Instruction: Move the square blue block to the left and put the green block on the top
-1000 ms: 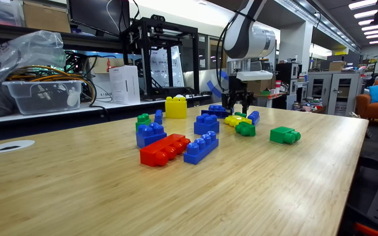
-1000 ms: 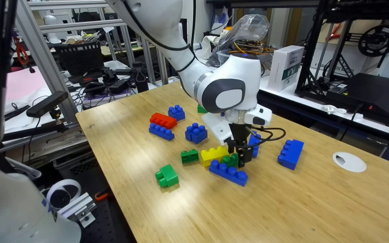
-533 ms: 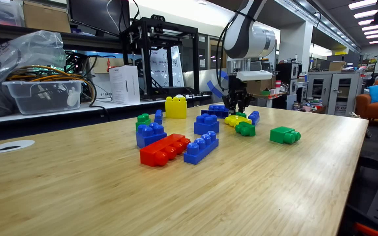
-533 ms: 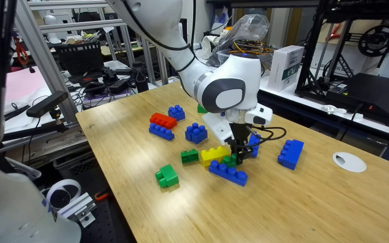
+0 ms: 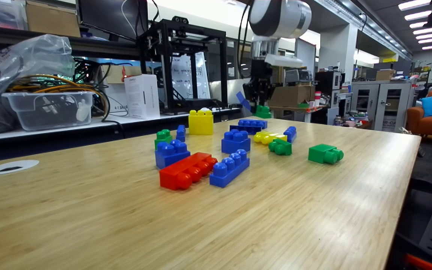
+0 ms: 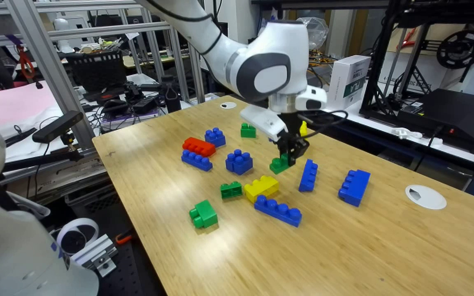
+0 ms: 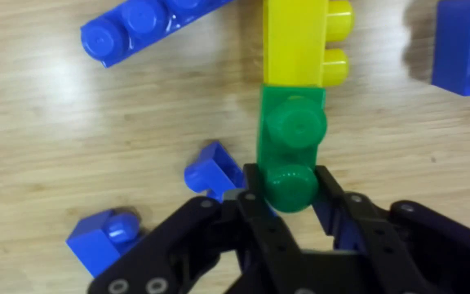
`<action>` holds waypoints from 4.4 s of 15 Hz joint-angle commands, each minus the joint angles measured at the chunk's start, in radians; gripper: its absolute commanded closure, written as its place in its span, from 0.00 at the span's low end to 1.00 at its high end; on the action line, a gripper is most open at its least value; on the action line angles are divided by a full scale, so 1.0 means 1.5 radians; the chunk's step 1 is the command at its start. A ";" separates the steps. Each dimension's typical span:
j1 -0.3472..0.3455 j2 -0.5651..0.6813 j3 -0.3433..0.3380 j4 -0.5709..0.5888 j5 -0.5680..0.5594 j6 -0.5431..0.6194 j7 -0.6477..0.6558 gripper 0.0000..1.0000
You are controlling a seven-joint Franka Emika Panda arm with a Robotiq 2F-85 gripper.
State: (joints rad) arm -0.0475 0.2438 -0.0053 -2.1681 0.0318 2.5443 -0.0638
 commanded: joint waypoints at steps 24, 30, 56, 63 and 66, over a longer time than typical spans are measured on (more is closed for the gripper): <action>0.083 -0.032 0.099 0.071 -0.092 -0.280 -0.669 0.90; 0.086 -0.011 0.102 0.092 -0.111 -0.285 -0.766 0.90; 0.080 0.003 0.131 0.072 -0.057 -0.257 -0.967 0.90; 0.081 0.006 0.137 0.070 -0.019 -0.245 -1.044 0.90; 0.083 0.007 0.137 0.066 -0.009 -0.229 -1.057 0.90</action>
State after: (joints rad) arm 0.0812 0.2464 0.1958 -2.0651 -0.0072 2.1631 -1.6079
